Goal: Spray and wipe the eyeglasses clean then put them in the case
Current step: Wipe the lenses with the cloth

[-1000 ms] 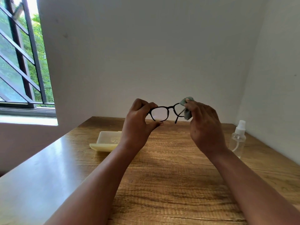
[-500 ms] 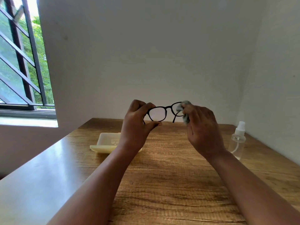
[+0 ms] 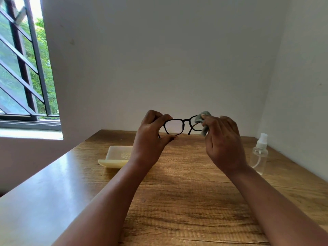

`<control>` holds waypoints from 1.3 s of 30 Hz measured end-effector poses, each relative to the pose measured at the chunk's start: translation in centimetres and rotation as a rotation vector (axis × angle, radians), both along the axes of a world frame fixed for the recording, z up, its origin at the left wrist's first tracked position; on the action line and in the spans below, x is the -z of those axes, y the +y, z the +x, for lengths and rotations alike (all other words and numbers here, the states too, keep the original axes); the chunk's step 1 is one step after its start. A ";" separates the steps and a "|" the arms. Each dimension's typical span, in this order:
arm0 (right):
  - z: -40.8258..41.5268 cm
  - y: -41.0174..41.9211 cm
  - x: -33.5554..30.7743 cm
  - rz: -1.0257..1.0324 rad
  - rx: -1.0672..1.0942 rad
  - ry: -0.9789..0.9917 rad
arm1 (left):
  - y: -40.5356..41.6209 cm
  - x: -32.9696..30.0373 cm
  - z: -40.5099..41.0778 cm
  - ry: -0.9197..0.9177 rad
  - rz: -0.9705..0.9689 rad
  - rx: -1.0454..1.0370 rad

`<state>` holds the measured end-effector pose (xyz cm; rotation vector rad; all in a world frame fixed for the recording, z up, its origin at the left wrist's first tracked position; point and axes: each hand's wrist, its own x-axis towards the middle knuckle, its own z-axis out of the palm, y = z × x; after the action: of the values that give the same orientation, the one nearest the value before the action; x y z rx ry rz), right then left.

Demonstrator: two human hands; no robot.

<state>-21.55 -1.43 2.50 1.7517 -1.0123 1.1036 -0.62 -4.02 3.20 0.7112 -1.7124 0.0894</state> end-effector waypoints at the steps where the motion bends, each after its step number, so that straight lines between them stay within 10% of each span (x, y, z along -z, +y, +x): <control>1: -0.1 0.1 0.0 -0.006 0.004 0.006 | 0.0 0.0 0.0 0.005 0.005 0.003; 10: 1.2 0.5 0.0 0.041 -0.109 0.068 | 0.1 0.2 -0.2 -0.027 0.007 0.002; 30: 0.0 0.8 -1.2 0.252 -0.768 -0.757 | -0.2 0.2 -0.1 0.005 0.029 -0.014; 39: -0.8 0.2 -0.8 0.165 -0.541 -0.701 | -0.1 0.2 -0.1 0.003 0.047 -0.017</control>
<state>-22.36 -1.23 3.27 1.8598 -1.0667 2.1291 -0.77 -4.15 3.00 0.7602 -1.7109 0.0601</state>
